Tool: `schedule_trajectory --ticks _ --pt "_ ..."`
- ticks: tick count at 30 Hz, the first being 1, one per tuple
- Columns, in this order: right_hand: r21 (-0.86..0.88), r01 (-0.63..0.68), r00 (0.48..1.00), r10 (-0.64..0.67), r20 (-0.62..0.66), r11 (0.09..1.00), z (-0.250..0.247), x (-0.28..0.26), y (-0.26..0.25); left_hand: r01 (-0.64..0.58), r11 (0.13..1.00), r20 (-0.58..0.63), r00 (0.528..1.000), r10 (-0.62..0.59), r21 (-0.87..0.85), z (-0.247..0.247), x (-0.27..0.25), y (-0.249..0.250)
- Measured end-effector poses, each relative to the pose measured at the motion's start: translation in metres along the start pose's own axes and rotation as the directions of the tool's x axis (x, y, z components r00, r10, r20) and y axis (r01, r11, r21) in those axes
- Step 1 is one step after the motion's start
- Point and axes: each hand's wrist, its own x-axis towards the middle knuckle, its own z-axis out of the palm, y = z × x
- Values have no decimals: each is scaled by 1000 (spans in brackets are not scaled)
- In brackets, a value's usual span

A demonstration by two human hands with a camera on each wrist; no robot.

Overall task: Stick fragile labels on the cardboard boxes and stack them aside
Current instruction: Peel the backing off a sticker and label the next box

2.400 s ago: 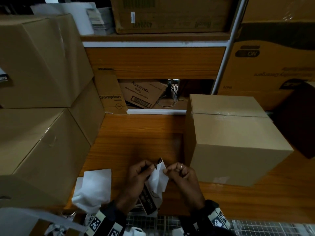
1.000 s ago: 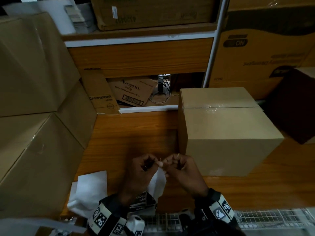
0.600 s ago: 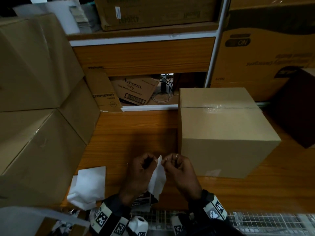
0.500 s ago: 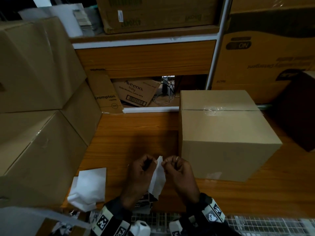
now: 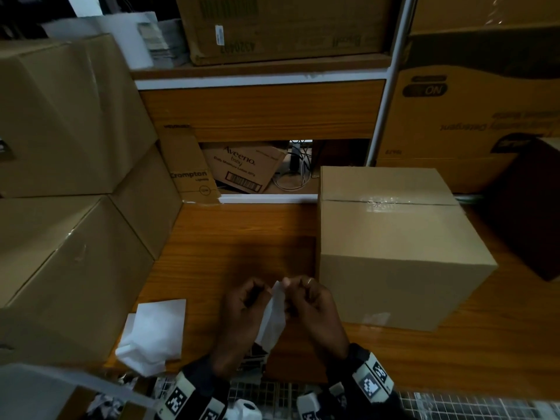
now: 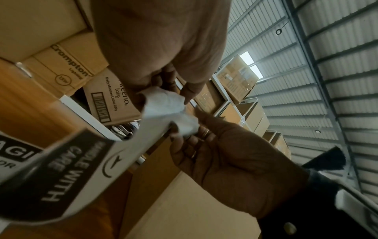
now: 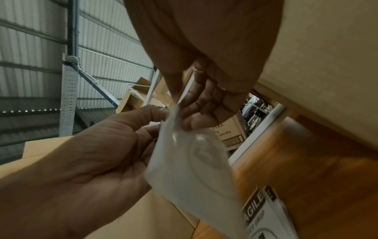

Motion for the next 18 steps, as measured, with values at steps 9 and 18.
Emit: schedule_trajectory --ticks 9,18 --pt "-67 8 995 -15 -100 998 12 -1 16 127 984 -141 979 -144 -123 5 -1 -11" --pt "-98 64 996 -70 -62 993 16 -1 11 135 963 -101 982 -162 -233 -5 5 -8"
